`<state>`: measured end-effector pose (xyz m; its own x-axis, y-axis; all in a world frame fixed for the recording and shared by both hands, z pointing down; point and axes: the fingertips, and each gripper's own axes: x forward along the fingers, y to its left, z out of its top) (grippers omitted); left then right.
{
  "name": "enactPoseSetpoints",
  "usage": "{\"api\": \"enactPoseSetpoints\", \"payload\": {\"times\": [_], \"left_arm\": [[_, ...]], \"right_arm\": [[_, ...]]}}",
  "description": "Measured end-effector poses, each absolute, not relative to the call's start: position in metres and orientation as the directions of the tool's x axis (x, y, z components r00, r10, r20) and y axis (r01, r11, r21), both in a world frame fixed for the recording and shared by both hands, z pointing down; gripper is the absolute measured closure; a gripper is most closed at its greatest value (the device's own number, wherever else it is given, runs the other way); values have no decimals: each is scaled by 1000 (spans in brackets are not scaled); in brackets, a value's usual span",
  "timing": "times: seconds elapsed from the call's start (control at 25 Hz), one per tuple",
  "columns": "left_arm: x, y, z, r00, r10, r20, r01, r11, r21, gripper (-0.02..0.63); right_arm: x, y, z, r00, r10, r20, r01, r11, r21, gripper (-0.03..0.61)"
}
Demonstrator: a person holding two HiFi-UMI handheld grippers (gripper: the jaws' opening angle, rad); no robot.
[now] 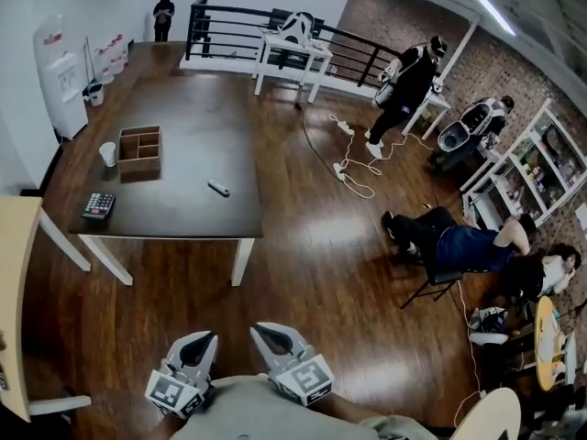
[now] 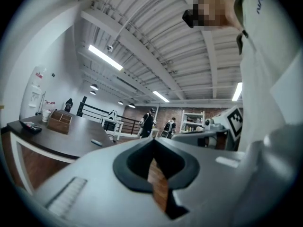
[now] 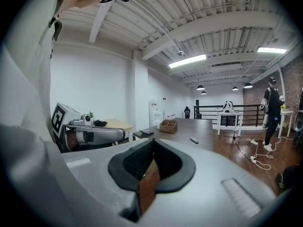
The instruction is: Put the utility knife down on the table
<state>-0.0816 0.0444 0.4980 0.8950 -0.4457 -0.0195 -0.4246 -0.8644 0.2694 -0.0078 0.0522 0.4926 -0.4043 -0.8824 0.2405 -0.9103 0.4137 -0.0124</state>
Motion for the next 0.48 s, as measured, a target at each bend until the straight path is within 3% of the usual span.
{"api": "enactPoseSetpoints", "payload": {"times": [0.48], "left_arm": [[-8, 112, 497, 823, -567, -18, -547, -801, 241, 612]], "right_arm": [[71, 119, 497, -502, -844, 189, -860, 510, -8, 577]]}}
